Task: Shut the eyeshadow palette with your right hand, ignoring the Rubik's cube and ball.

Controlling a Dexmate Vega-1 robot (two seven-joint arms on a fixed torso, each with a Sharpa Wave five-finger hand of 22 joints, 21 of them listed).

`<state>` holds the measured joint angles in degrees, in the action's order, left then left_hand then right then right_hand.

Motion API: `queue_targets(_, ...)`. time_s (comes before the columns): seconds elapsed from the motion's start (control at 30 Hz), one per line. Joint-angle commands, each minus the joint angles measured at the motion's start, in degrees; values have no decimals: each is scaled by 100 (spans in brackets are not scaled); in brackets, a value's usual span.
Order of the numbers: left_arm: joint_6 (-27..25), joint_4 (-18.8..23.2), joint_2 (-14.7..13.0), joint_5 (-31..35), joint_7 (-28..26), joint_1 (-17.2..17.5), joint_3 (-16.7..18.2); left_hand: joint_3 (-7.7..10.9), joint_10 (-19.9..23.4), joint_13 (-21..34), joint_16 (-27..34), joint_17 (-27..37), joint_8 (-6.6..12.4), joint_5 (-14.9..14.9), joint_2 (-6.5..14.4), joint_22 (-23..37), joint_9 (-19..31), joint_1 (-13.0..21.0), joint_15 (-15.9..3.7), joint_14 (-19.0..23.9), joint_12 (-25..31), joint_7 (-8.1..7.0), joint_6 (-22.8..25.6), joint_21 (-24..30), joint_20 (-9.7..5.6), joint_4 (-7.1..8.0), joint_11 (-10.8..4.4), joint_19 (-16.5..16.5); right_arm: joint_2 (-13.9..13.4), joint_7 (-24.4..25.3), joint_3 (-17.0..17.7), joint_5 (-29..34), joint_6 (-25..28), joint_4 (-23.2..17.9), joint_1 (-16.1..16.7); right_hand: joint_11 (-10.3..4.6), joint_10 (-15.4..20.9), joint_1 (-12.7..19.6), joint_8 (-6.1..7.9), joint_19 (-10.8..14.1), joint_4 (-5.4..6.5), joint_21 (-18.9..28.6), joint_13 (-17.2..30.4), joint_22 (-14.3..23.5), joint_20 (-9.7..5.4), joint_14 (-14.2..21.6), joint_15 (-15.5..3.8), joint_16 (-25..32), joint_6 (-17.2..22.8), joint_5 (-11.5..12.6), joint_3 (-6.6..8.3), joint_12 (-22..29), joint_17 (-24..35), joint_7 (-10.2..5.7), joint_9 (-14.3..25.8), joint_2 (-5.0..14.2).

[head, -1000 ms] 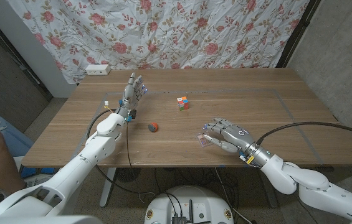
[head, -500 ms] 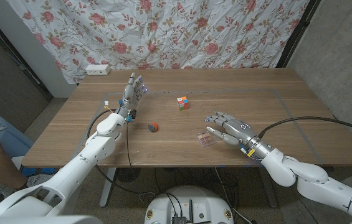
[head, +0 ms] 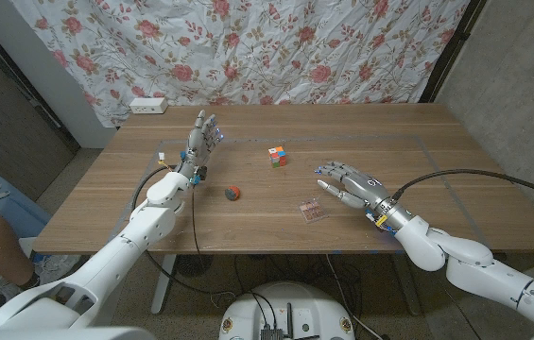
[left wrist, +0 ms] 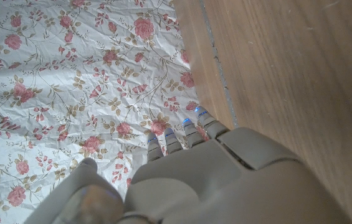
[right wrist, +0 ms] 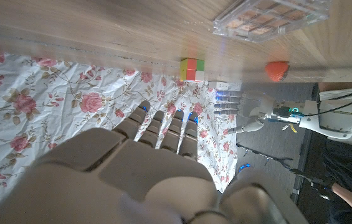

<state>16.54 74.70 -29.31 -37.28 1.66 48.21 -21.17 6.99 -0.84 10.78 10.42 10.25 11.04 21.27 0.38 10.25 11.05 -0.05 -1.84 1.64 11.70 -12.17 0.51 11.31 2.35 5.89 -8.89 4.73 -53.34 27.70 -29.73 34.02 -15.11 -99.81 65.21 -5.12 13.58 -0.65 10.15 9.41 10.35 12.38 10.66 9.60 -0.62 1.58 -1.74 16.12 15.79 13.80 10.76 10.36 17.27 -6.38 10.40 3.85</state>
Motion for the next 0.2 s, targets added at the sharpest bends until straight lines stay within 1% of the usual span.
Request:
queue_targets(0.03, -3, -2, 0, 0, 1, -1, 1, 56, -5, 24, 36, 30, 29, 20, 45, 22, 24, 34, -135, 26, 30, -41, -13, 25, 6, -10, -42, 43, 253, -47, 16, -394, -233, 483, -329, 7, -49, 73, 20, 126, -38, 15, 5, 4, -5, 152, 8, 39, -51, 58, 34, 7, -25, 25, -4, 493)
queue_targets(0.2, -2, -2, 0, 0, 1, -1, 1, 56, -2, 24, 37, 30, 29, 20, 44, 22, 24, 34, -138, 28, 31, -41, -13, 25, 7, -10, -45, 42, 339, -96, 13, -559, -359, 664, -487, 73, -106, 87, 12, 208, -48, 26, 5, 3, -18, 176, 16, 26, -106, 64, 48, 1, -47, 43, -5, 495)
